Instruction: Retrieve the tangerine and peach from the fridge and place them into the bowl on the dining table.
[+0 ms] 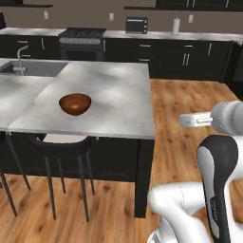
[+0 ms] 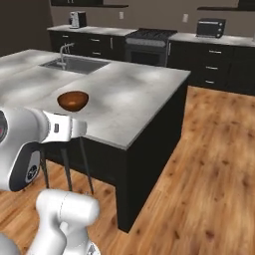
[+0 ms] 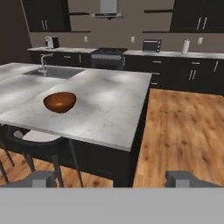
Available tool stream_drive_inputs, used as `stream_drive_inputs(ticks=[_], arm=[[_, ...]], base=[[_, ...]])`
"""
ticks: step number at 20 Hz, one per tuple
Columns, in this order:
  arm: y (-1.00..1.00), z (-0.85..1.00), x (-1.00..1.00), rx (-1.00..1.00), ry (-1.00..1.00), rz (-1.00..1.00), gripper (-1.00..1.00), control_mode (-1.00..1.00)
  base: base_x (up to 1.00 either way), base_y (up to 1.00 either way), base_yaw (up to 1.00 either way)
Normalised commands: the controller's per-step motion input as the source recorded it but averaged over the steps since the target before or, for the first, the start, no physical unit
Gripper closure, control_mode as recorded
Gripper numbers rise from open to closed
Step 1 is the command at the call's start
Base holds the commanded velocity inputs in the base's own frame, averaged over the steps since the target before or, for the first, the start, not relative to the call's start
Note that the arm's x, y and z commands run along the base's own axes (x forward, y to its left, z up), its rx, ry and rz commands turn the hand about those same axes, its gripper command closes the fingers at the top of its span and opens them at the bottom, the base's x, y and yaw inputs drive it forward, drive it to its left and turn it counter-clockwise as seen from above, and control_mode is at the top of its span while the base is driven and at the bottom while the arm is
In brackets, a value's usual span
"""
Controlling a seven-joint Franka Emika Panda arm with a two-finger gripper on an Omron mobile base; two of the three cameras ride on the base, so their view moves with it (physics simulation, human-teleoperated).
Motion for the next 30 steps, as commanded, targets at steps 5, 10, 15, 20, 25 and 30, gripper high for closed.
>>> stream_drive_inputs(ticks=[5, 10, 15, 20, 25, 30], arm=[[0.0, 0.0, 0.0, 0.0, 0.0, 0.0, -1.0, 1.0], [0.0, 0.0, 0.0, 0.0, 0.0, 0.0, -1.0, 1.0], [0.0, 0.0, 0.0, 0.0, 0.0, 0.0, -1.0, 1.0], [0.0, 0.0, 0.0, 0.0, 0.0, 0.0, -1.0, 1.0], [0.0, 0.0, 0.0, 0.0, 0.0, 0.0, -1.0, 1.0], [0.0, 0.0, 0.0, 0.0, 0.0, 0.0, -1.0, 1.0]], base=[[-0.2, -1.0, -0.37], [-0.06, -0.87, -0.33], [0.04, -0.46, -0.24], [0.37, -0.19, -0.15], [0.75, -0.06, -0.1], [0.95, -0.02, -0.07]])
